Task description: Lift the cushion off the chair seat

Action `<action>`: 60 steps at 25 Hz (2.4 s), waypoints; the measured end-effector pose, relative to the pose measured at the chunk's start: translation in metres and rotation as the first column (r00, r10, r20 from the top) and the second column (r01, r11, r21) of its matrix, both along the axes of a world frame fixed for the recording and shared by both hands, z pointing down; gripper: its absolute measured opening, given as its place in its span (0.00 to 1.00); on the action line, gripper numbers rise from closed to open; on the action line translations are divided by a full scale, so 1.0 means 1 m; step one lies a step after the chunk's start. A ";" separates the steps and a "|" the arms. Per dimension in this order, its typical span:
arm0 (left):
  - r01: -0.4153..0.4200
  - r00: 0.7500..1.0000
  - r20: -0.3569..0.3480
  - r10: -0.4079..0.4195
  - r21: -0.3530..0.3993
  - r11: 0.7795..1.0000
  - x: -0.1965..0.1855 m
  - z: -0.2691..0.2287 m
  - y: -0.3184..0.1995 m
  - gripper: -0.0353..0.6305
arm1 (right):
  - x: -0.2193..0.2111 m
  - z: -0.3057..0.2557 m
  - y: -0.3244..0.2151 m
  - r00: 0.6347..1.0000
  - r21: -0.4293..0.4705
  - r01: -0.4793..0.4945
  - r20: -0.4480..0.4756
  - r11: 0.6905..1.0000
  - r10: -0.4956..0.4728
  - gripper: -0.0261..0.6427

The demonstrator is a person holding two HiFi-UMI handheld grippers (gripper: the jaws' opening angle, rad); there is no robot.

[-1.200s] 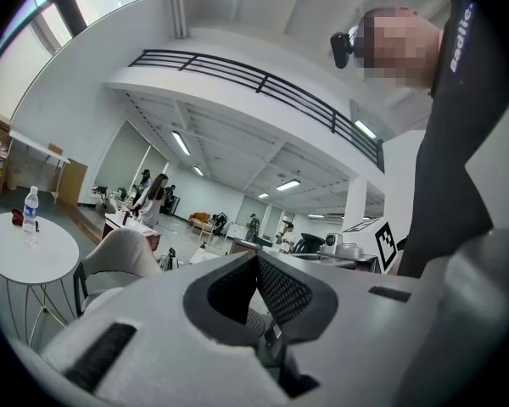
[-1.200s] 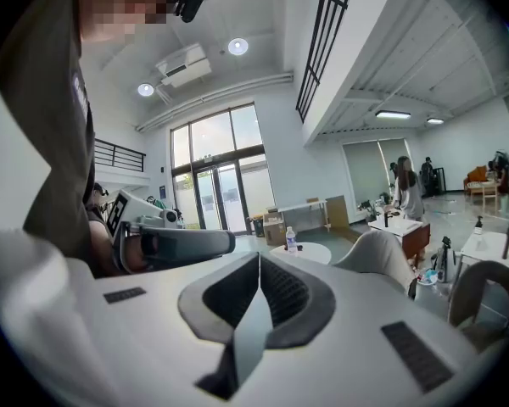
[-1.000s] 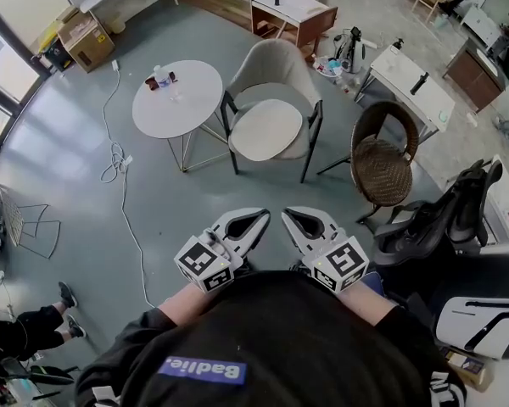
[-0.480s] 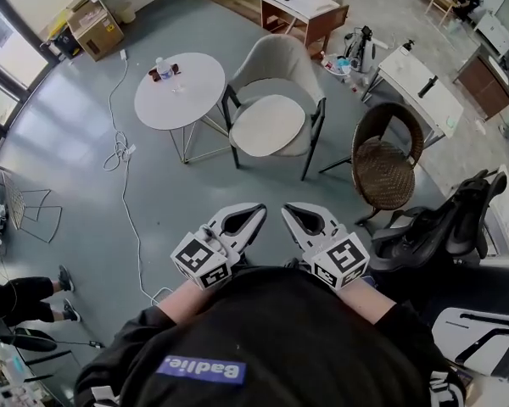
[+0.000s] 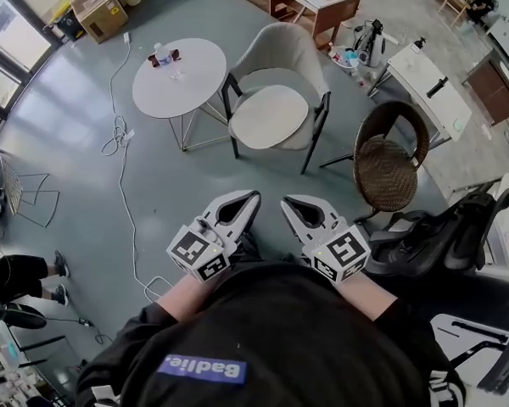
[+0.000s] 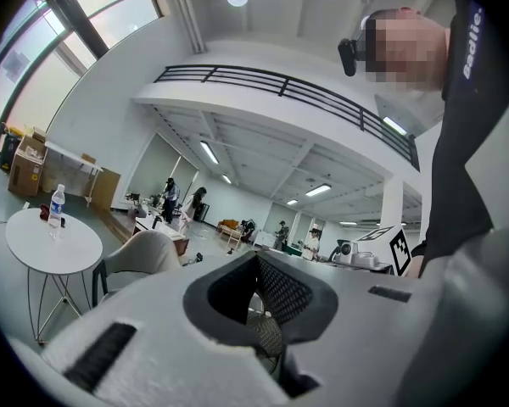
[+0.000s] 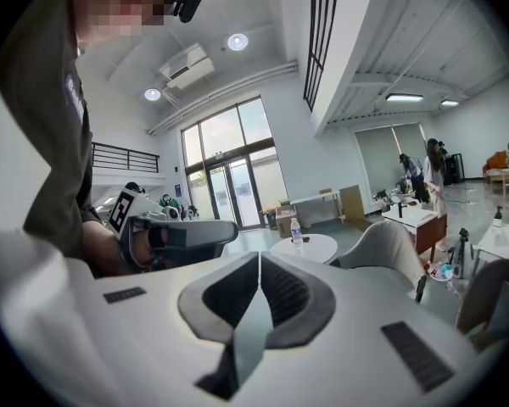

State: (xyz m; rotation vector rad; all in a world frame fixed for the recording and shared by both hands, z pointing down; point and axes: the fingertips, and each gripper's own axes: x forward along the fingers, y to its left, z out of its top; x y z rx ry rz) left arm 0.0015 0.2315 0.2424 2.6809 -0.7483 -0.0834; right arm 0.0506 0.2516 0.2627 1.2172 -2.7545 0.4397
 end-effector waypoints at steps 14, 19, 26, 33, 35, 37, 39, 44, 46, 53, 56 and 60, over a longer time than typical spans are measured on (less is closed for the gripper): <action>-0.081 0.996 -0.038 0.079 -0.050 0.995 -0.037 0.029 -0.133 0.08 | -0.029 0.014 -0.128 0.995 -0.040 -0.093 -0.038 0.995 0.091 0.08; -0.127 0.991 -0.051 0.123 -0.087 0.988 -0.047 0.045 -0.166 0.08 | -0.037 0.017 -0.162 0.989 -0.041 -0.138 -0.066 0.990 0.135 0.08; -0.120 0.992 -0.051 0.114 -0.122 0.985 -0.046 0.066 -0.201 0.08 | -0.043 0.032 -0.195 0.991 -0.048 -0.117 -0.074 0.992 0.113 0.08; -0.064 0.998 -0.015 0.062 -0.154 0.986 -0.024 0.100 -0.218 0.08 | -0.023 0.060 -0.216 0.997 -0.084 -0.057 -0.055 0.995 0.053 0.08; -0.036 0.999 -0.006 0.036 -0.176 0.984 -0.019 0.113 -0.219 0.08 | -0.013 0.071 -0.219 0.998 -0.099 -0.042 -0.055 0.994 0.036 0.08; -0.009 1.000 0.001 0.009 -0.198 0.980 -0.015 0.127 -0.222 0.08 | -0.004 0.082 -0.224 0.998 -0.115 -0.029 -0.055 0.993 0.023 0.08; 0.017 1.000 0.009 -0.016 -0.217 0.976 -0.012 0.140 -0.228 0.08 | 0.004 0.094 -0.230 0.998 -0.129 -0.021 -0.057 0.991 0.013 0.08; 0.076 0.997 0.022 -0.073 -0.264 0.962 -0.009 0.180 -0.245 0.08 | 0.017 0.126 -0.246 0.998 -0.165 -0.005 -0.059 0.986 -0.004 0.08; 0.087 0.996 0.026 -0.083 -0.281 0.956 -0.008 0.196 -0.251 0.08 | 0.020 0.138 -0.252 0.998 -0.172 -0.001 -0.060 0.985 -0.010 0.08; 0.112 0.994 0.025 -0.110 -0.340 0.934 -0.003 0.251 -0.269 0.08 | 0.030 0.175 -0.270 0.997 -0.196 0.009 -0.067 0.980 -0.022 0.08; 0.110 0.994 0.022 -0.110 -0.380 0.919 0.001 0.280 -0.274 0.14 | 0.033 0.195 -0.275 0.996 -0.215 0.017 -0.081 0.976 -0.035 0.08; 0.123 0.992 0.022 -0.126 -0.429 0.895 0.001 0.317 -0.280 0.21 | 0.037 0.219 -0.275 0.994 -0.246 0.025 -0.098 0.969 -0.050 0.08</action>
